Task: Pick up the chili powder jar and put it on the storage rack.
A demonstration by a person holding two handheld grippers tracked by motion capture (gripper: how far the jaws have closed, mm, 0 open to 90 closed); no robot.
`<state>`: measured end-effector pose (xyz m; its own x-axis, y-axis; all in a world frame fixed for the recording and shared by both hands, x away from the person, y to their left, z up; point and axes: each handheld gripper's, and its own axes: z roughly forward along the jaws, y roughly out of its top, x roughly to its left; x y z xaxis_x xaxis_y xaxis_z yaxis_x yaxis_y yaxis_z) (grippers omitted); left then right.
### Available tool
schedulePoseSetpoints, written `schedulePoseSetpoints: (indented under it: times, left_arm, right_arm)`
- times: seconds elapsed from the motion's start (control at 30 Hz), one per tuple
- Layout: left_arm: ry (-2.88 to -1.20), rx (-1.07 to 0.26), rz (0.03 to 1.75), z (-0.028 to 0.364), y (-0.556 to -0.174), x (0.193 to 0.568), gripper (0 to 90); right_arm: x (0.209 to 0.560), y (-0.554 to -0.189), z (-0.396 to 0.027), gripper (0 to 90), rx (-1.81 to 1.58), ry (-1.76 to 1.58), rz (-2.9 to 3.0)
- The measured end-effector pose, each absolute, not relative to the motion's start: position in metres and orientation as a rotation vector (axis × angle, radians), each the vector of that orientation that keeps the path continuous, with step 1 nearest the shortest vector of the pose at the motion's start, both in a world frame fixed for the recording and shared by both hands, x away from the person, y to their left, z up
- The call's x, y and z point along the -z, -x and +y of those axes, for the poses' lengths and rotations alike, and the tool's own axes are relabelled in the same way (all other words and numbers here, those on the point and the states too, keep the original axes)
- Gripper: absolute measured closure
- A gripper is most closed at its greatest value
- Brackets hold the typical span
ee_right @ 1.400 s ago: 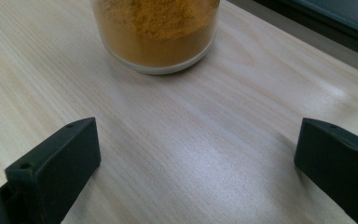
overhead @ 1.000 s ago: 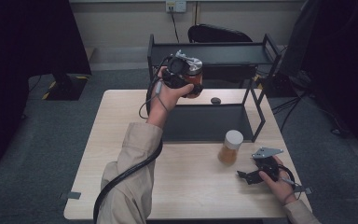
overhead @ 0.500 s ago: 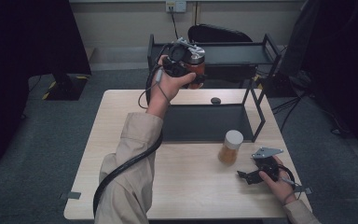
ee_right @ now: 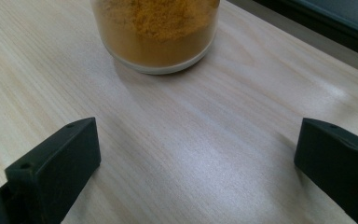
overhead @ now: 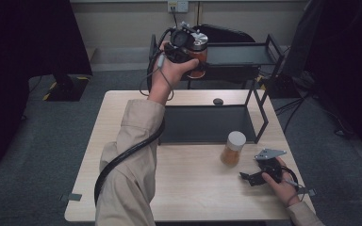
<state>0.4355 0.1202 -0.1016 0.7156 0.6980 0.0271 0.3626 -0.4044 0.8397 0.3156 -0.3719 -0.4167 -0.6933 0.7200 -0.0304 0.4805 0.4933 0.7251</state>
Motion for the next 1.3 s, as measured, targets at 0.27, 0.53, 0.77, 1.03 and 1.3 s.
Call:
schedulePoseSetpoints:
  times: [0.27, 0.53, 0.77, 1.03, 1.3]
  left_arm:
    - [-2.020, -0.478, 0.845, 0.123, -0.453, 0.098, 30.5]
    - [-2.001, -0.493, 0.887, 0.125, -0.471, 0.096, 30.5]
    - [-1.987, -0.517, 0.925, 0.127, -0.480, 0.095, 30.5]
    - [-2.000, -0.531, 0.956, 0.121, -0.488, 0.099, 30.5]
    - [-2.004, -0.532, 0.977, 0.118, -0.493, 0.104, 30.4]
  right_arm:
    - [0.417, -0.316, -0.372, 0.0, -1.018, -1.007, 2.412]
    - [0.417, -0.316, -0.372, 0.0, -1.019, -1.004, 2.414]
    - [0.417, -0.316, -0.372, 0.0, -1.020, -1.003, 2.415]
    - [0.417, -0.316, -0.372, 0.0, -1.020, -1.003, 2.415]
    - [0.417, -0.316, -0.372, 0.0, -1.020, -1.003, 2.415]
